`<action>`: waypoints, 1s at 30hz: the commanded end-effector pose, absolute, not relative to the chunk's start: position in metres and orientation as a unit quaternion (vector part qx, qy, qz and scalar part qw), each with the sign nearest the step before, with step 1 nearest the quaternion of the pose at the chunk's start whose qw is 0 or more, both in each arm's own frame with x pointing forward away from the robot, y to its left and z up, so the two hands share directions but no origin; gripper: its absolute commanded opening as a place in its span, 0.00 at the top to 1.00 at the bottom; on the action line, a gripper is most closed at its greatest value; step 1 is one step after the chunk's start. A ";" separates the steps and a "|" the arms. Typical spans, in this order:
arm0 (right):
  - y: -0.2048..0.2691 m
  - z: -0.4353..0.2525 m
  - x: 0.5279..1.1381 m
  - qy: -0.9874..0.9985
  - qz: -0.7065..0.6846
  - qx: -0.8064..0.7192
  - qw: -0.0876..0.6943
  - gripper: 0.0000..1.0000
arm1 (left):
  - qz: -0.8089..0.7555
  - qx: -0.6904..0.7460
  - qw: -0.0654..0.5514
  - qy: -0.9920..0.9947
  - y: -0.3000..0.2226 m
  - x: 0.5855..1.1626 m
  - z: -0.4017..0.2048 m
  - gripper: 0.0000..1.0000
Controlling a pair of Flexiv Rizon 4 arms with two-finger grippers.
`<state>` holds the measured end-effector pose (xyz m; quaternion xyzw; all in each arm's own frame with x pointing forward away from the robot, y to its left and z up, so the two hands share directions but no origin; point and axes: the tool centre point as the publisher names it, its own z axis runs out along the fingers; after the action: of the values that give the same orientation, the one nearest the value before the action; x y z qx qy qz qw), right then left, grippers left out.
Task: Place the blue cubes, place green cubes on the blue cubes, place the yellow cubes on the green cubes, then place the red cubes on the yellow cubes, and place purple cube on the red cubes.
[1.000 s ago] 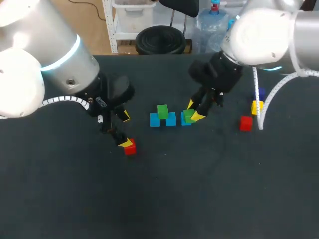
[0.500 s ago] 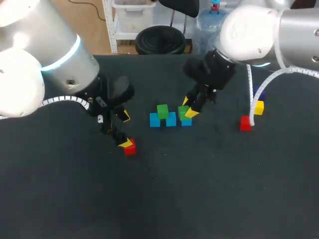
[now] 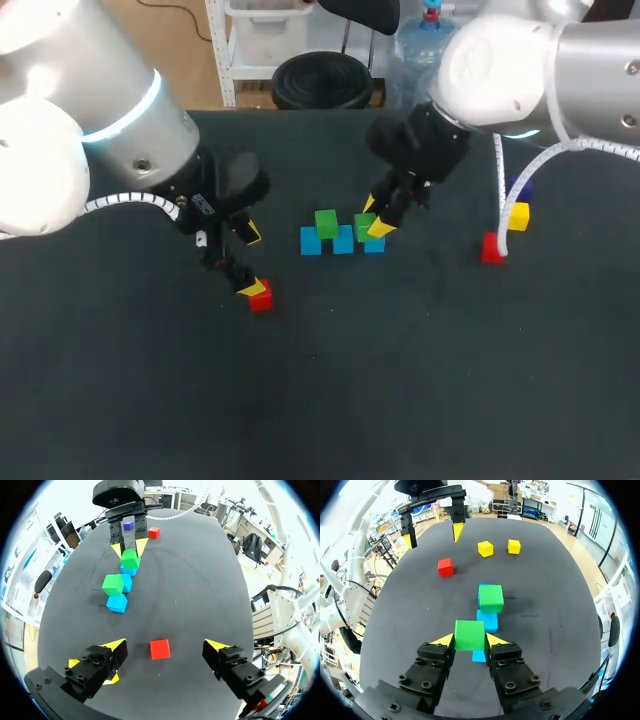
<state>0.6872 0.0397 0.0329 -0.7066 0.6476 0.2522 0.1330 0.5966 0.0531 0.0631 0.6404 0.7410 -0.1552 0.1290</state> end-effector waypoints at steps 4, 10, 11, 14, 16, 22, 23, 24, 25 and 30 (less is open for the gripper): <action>0.039 0.033 0.686 0.648 0.252 -0.706 0.134 1.00 | -0.157 0.642 0.130 0.740 0.055 0.597 0.063 0.00; 0.039 0.033 0.686 0.648 0.252 -0.706 0.134 1.00 | -0.157 0.642 0.130 0.740 0.055 0.597 0.063 0.00; 0.039 0.033 0.686 0.648 0.252 -0.706 0.134 1.00 | -0.157 0.642 0.130 0.740 0.055 0.597 0.063 0.00; 0.036 0.033 0.686 0.650 0.252 -0.705 0.135 1.00 | -0.157 0.642 0.130 0.740 0.055 0.597 0.063 0.00; 0.035 0.033 0.686 0.652 0.250 -0.703 0.135 1.00 | -0.157 0.642 0.130 0.740 0.055 0.597 0.063 0.00; 0.036 0.035 0.687 0.652 0.251 -0.701 0.142 1.00 | -0.157 0.642 0.130 0.740 0.055 0.597 0.063 0.00; 0.036 0.036 0.686 0.652 0.252 -0.701 0.143 1.00 | -0.157 0.642 0.130 0.740 0.055 0.597 0.063 0.00; 0.037 0.036 0.686 0.652 0.251 -0.701 0.146 1.00 | -0.157 0.642 0.130 0.740 0.055 0.597 0.063 0.00; 0.037 0.036 0.686 0.652 0.250 -0.700 0.147 1.00 | -0.157 0.642 0.130 0.740 0.055 0.597 0.063 0.00; 0.041 0.035 0.688 0.654 0.251 -0.697 0.152 1.00 | -0.157 0.642 0.130 0.740 0.055 0.597 0.063 0.00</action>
<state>0.6898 0.0400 0.0357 -0.6979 0.6534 0.2525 0.1490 0.5966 0.0531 0.0632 0.6404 0.7410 -0.1552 0.1290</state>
